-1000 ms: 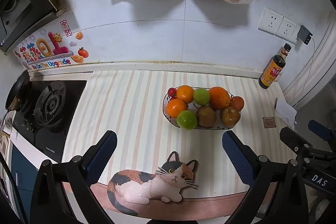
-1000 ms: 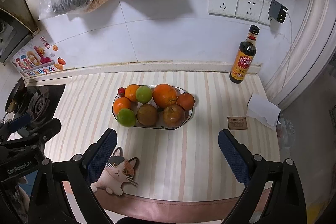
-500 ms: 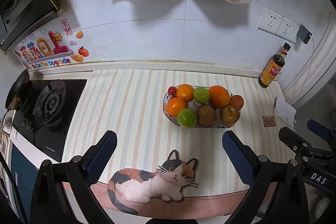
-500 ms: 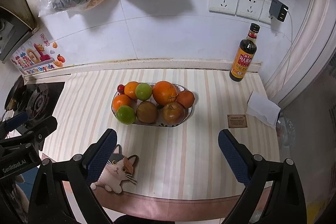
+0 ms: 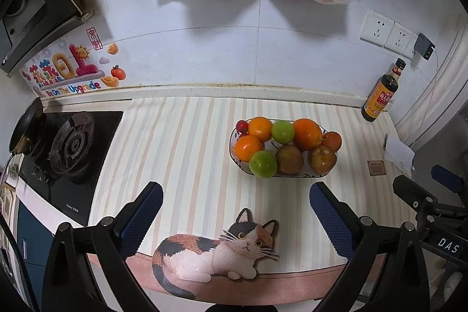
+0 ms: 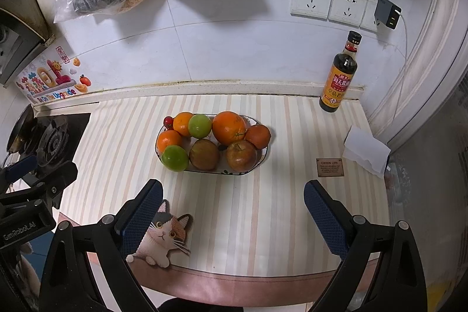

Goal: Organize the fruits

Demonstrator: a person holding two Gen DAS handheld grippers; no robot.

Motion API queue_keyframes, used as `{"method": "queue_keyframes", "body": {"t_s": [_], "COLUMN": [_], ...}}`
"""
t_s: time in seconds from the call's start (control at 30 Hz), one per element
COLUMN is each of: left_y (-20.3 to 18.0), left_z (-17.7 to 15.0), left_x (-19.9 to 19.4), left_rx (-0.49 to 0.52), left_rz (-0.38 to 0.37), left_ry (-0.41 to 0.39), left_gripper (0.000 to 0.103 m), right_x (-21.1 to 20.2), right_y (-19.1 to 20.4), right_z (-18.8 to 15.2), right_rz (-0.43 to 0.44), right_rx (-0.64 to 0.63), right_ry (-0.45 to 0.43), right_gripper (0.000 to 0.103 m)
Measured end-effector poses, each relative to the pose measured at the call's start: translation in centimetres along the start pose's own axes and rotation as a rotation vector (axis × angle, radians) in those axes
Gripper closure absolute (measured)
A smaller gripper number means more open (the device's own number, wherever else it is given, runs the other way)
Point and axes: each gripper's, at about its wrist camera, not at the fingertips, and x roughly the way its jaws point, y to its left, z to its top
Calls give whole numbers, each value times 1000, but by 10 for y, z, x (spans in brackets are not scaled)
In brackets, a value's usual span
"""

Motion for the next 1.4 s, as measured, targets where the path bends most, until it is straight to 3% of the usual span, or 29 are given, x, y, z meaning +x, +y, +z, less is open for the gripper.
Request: {"method": "queue_keyframes", "body": {"t_s": [1.4], "left_y": [-4], "left_z": [1], "left_x": [-4], "left_rx": [20], "left_rz": [-15], "left_ry": [-15], "left_gripper": [0], "right_x": [-5], "right_y": [-5], "right_z": [1], "right_rz": [3], "right_rx": [-1], "right_ry": [0], "right_gripper": [4]}}
